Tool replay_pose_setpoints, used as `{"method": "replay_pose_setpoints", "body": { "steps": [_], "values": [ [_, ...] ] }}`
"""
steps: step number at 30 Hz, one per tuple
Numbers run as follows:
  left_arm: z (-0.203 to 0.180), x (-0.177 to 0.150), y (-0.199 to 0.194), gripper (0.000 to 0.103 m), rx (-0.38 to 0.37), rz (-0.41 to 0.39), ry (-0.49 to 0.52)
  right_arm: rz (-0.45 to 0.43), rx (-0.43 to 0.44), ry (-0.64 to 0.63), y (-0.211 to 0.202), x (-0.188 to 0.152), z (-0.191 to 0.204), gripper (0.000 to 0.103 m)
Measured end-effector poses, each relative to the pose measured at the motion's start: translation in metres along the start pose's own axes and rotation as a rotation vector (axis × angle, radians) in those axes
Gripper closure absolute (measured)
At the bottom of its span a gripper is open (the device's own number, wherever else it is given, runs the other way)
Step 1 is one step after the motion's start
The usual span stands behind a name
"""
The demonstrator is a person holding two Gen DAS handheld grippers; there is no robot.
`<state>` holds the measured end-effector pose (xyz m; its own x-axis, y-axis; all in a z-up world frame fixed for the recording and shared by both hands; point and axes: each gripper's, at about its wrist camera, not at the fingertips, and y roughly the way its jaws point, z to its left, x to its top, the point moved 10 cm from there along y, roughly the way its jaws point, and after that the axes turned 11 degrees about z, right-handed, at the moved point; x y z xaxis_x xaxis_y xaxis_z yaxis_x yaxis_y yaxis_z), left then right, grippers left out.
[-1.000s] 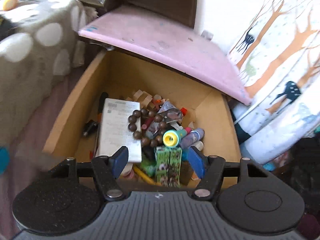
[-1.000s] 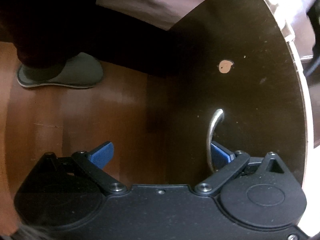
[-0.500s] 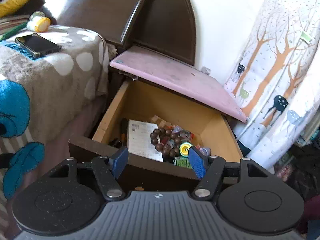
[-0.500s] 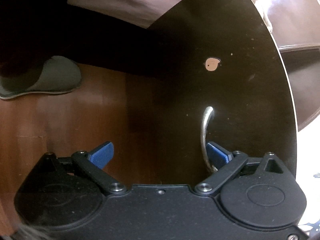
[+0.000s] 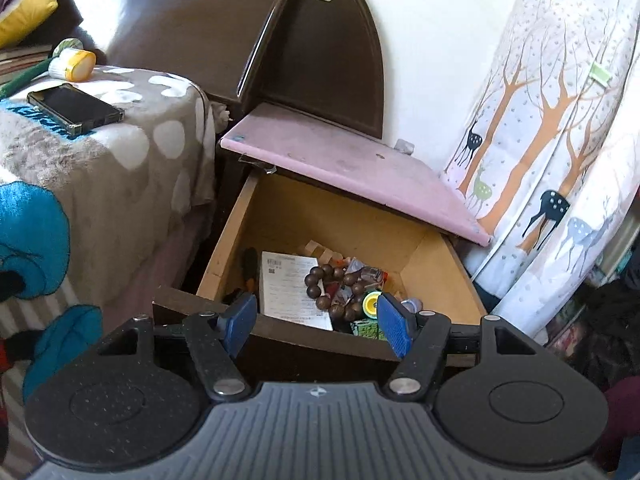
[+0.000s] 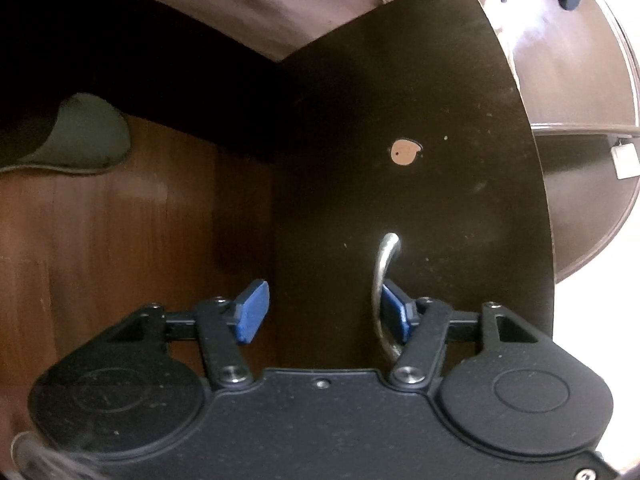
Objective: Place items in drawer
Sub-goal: 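Push the drawer shut by its handle with the right gripper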
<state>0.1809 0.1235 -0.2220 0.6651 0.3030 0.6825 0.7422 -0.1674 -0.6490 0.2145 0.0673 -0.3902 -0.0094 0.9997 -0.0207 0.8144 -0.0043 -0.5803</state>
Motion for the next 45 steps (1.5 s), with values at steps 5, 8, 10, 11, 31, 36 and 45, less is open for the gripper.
{"method": "replay_pose_setpoints", "body": {
  "steps": [5, 8, 10, 11, 31, 36, 45],
  "values": [
    [0.006, -0.005, 0.0, 0.038, 0.003, 0.024, -0.016, 0.059, -0.065, 0.076, -0.002, 0.005, -0.021, 0.1],
    [0.012, -0.007, 0.001, 0.038, -0.001, 0.035, -0.045, 0.058, -0.062, 0.086, -0.001, 0.004, -0.024, 0.102],
    [0.015, -0.008, 0.001, 0.038, -0.013, 0.041, -0.068, 0.051, -0.063, 0.114, -0.002, 0.003, -0.027, 0.103],
    [0.016, -0.008, 0.001, 0.038, -0.02, 0.04, -0.073, 0.048, -0.063, 0.128, -0.003, 0.002, -0.029, 0.103],
    [0.009, -0.003, 0.005, 0.038, -0.069, 0.021, -0.055, 0.073, -0.1, 0.332, 0.032, -0.004, -0.084, 0.096],
    [0.011, 0.001, 0.006, 0.038, -0.057, 0.008, -0.055, 0.07, -0.111, 0.316, 0.043, 0.001, -0.092, 0.096],
    [0.018, 0.006, 0.011, 0.038, -0.052, 0.011, -0.074, 0.048, -0.135, 0.27, 0.059, 0.005, -0.098, 0.095]
  ]
}}
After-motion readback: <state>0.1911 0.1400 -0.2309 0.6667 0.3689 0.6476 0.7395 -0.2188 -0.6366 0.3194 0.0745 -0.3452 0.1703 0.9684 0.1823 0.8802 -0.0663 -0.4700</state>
